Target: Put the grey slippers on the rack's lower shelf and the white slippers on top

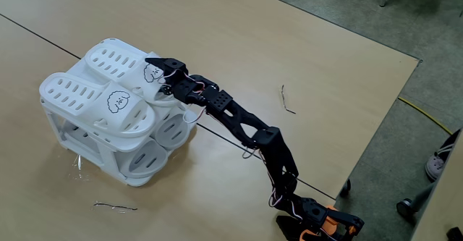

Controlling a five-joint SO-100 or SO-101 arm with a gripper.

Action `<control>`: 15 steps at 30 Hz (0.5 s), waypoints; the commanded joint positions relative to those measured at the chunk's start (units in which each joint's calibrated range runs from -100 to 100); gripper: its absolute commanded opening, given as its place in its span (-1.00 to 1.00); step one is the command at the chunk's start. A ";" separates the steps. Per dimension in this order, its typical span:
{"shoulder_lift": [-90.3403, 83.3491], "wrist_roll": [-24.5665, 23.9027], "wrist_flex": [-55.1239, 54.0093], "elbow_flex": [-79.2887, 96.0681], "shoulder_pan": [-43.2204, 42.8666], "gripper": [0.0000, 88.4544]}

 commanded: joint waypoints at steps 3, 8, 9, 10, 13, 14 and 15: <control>-16.74 0.37 -0.49 8.74 0.66 -0.18; -20.19 0.37 -0.49 13.61 0.66 -0.18; -21.36 0.37 -0.49 15.50 0.66 -0.18; -22.63 0.37 -0.49 17.85 0.66 -0.18; -26.83 0.37 -0.49 24.71 0.66 -0.18; -28.01 0.37 -0.49 26.24 0.66 -0.18; -29.19 0.37 -0.49 27.59 0.66 -0.18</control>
